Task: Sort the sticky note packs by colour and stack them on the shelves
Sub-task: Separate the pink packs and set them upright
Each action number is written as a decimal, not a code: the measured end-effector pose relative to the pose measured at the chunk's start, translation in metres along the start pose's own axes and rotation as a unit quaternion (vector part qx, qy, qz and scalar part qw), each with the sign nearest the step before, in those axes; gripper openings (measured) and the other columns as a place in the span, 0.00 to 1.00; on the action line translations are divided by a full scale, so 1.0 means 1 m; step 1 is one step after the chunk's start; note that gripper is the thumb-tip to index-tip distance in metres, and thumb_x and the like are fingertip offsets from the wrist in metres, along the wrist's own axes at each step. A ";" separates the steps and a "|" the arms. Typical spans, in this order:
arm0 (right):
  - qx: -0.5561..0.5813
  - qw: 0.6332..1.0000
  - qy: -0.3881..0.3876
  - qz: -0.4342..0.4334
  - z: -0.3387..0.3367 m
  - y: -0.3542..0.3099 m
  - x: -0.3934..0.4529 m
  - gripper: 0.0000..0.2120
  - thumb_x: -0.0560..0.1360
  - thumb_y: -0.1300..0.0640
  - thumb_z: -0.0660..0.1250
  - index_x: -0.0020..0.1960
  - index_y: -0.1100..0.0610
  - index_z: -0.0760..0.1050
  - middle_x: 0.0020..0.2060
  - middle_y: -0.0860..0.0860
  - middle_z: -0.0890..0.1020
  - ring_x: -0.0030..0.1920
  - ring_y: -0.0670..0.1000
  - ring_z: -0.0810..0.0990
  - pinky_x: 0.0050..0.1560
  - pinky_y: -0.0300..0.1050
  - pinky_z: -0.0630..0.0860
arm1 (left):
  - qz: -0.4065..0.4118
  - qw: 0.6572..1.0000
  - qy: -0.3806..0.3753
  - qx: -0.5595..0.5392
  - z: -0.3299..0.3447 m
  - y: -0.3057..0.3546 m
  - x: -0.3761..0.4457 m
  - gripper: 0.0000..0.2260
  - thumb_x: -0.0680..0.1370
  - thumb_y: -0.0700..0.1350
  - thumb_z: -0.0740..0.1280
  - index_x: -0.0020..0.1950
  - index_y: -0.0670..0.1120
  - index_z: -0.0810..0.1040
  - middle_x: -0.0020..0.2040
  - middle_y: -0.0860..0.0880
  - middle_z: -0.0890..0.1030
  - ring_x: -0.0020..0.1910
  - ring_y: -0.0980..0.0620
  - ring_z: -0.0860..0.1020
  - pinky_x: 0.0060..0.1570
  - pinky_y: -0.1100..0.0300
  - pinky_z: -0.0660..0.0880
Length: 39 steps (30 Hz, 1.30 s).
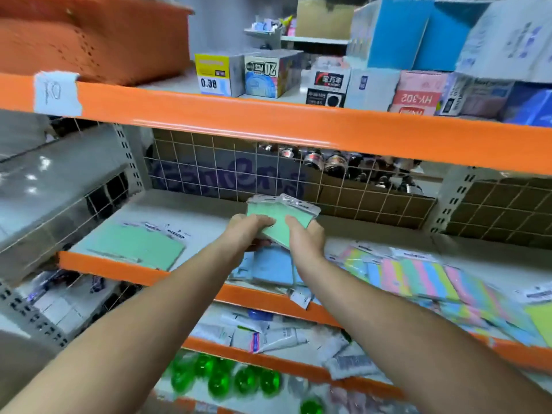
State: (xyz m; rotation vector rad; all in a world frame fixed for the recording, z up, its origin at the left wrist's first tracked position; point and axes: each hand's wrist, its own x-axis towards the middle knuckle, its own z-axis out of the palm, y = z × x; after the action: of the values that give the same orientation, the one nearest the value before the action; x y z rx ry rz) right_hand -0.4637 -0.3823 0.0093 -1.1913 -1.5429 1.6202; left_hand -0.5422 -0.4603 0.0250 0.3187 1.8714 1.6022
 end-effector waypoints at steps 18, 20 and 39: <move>-0.035 0.995 -0.072 0.067 0.195 0.009 -0.055 0.27 0.78 0.50 0.65 0.73 0.59 0.64 0.67 0.53 0.71 0.65 0.58 0.71 0.60 0.47 0.68 | 0.005 0.988 0.157 0.003 -0.231 -0.020 0.054 0.09 0.77 0.36 0.59 0.39 0.45 0.71 0.40 0.43 0.76 0.37 0.44 0.77 0.39 0.54 0.76; -0.035 0.992 -0.090 0.081 0.209 0.011 -0.059 0.25 0.78 0.52 0.65 0.72 0.58 0.64 0.67 0.53 0.72 0.63 0.57 0.72 0.57 0.44 0.67 | 0.020 0.980 0.193 0.044 -0.259 -0.025 0.060 0.08 0.76 0.37 0.60 0.40 0.46 0.73 0.42 0.43 0.78 0.43 0.43 0.77 0.44 0.52 0.75; -0.235 0.961 -0.127 0.074 0.264 0.040 -0.056 0.13 0.75 0.49 0.67 0.52 0.57 0.73 0.51 0.54 0.78 0.47 0.55 0.76 0.46 0.45 0.72 | -0.071 0.936 0.230 0.258 -0.321 -0.055 0.085 0.20 0.77 0.46 0.66 0.67 0.39 0.73 0.65 0.37 0.74 0.64 0.38 0.71 0.63 0.53 0.66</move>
State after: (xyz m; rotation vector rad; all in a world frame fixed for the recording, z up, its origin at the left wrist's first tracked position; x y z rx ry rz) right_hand -0.6702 -0.5540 -0.0394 -1.4091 -2.1331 1.5973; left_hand -0.7902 -0.6782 -0.0387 0.0158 2.6075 1.1274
